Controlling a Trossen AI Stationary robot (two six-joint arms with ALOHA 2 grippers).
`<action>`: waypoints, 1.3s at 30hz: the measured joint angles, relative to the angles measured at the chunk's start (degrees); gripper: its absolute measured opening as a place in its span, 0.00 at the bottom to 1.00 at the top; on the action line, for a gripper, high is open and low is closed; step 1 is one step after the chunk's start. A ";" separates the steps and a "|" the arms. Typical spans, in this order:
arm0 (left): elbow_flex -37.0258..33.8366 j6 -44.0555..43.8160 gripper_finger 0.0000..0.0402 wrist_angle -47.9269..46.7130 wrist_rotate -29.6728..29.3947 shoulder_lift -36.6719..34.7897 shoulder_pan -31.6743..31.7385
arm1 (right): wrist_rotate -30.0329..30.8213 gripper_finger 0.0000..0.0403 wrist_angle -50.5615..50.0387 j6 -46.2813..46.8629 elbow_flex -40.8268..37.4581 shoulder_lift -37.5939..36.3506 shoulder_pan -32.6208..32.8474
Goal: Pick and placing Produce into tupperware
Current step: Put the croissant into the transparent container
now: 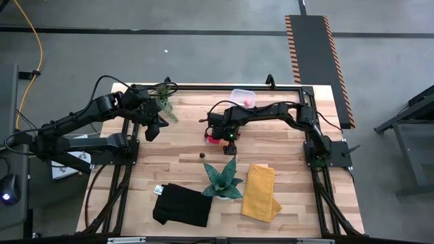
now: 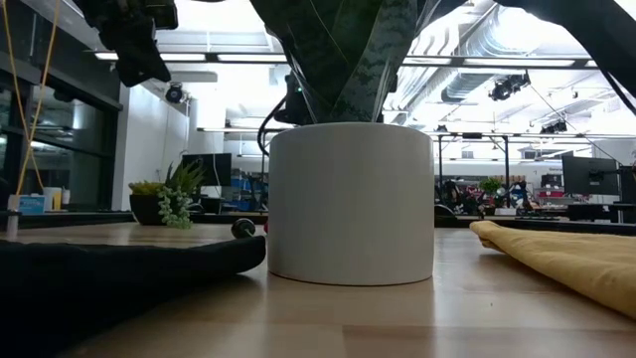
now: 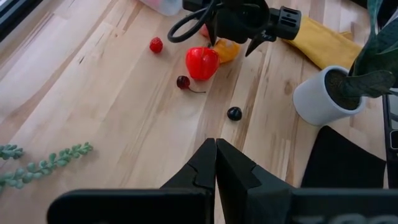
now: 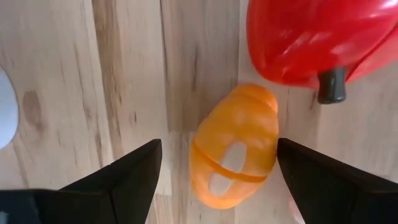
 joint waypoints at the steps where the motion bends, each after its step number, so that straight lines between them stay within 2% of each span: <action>1: 0.00 0.05 0.00 0.00 0.00 0.00 0.00 | 0.51 0.77 -0.12 -0.03 0.00 0.00 0.01; 39: 0.00 0.43 0.00 0.02 0.00 0.00 -0.01 | 2.70 0.75 0.06 -0.63 0.00 -0.02 0.04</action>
